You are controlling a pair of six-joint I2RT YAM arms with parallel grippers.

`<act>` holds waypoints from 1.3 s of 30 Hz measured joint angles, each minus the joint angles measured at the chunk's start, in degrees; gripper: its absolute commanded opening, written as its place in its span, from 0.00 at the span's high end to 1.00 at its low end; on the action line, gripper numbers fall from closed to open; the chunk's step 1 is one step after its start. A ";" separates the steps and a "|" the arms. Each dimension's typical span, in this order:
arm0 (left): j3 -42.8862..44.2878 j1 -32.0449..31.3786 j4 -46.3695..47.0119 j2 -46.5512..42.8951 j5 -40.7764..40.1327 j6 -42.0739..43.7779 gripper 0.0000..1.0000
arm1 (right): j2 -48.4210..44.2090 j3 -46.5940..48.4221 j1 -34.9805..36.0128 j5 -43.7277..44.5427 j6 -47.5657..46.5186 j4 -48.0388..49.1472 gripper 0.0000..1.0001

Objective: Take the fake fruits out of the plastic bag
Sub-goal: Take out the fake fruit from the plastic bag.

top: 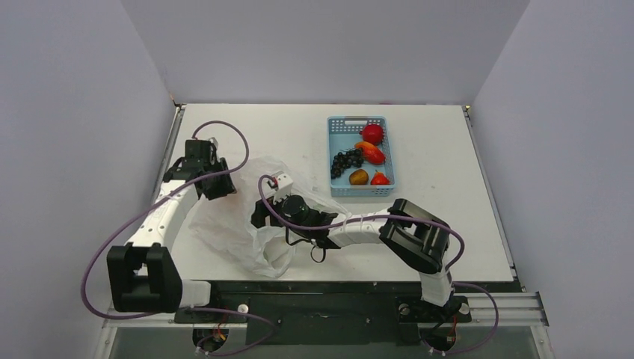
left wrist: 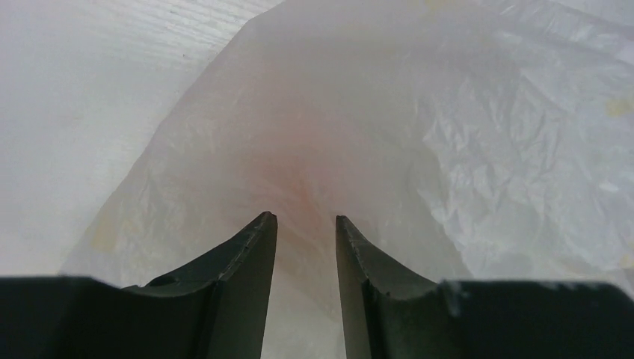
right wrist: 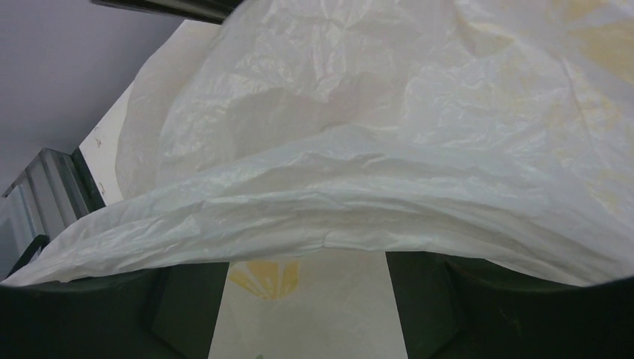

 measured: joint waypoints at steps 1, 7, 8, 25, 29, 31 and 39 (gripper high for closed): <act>0.04 0.02 1.60 1.57 0.55 0.35 0.70 | 0.20 0.48 0.00 -0.09 0.02 -0.07 0.28; 0.37 0.24 6.14 13.79 0.96 2.32 0.73 | 1.22 2.71 0.00 -0.55 -0.09 -1.05 0.24; 1.05 0.37 6.84 15.02 1.05 2.60 0.74 | 1.66 3.23 0.00 -0.55 -0.17 -1.31 0.24; -0.39 0.61 9.66 23.85 15.32 4.37 0.78 | 6.64 7.96 -0.28 5.42 -1.07 -7.43 0.15; -0.39 0.59 10.10 23.85 16.76 4.37 0.78 | 6.64 7.96 -1.14 8.31 -0.92 -7.61 0.14; -0.39 0.59 10.21 23.91 17.35 4.37 0.78 | 6.64 7.96 -1.57 9.46 -0.81 -7.54 0.14; -0.39 0.59 10.54 25.40 18.60 4.44 0.78 | 9.75 10.97 -3.08 12.63 0.24 -7.10 0.12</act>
